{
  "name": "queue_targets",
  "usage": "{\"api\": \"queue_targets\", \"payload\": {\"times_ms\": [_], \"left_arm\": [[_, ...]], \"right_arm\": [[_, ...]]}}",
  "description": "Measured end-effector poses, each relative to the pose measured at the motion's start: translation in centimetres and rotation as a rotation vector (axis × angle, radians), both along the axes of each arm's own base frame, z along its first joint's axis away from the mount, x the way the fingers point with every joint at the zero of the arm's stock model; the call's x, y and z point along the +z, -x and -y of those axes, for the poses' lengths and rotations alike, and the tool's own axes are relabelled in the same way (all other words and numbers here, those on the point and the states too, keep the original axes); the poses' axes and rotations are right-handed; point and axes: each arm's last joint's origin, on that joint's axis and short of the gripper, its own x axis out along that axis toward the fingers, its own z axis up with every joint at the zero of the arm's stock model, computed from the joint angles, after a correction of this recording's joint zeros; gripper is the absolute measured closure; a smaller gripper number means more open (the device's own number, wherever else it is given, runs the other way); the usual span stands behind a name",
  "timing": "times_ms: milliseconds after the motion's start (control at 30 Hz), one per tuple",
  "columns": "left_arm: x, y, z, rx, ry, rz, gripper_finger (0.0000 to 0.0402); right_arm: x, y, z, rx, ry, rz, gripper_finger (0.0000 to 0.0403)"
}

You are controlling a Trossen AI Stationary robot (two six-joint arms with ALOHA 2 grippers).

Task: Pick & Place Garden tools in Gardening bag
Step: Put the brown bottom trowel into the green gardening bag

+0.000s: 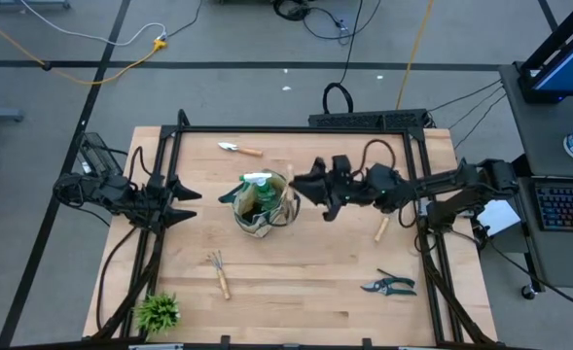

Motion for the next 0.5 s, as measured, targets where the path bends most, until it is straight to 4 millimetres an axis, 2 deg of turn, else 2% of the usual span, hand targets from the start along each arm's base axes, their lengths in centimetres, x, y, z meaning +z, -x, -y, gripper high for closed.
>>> {"api": "queue_targets", "payload": {"times_ms": [233, 333, 500], "left_arm": [[0.0, 0.0, 0.0, 0.001, -0.002, 0.001, 0.0078], [0.0, 0.0, 0.0, 0.001, -0.002, 0.001, 0.0078], [0.0, 0.0, 0.0, 0.001, 0.003, 0.003, 0.0078]], "right_arm": [[0.2, -0.1, -1.2, -0.302, 0.043, 0.08, 0.0353], [-0.3, -1.0, -1.7, -0.361, 0.043, 0.065, 0.0353], [-0.6, -3.8, -2.0, -0.369, 0.078, 0.044, 0.0353]]}}
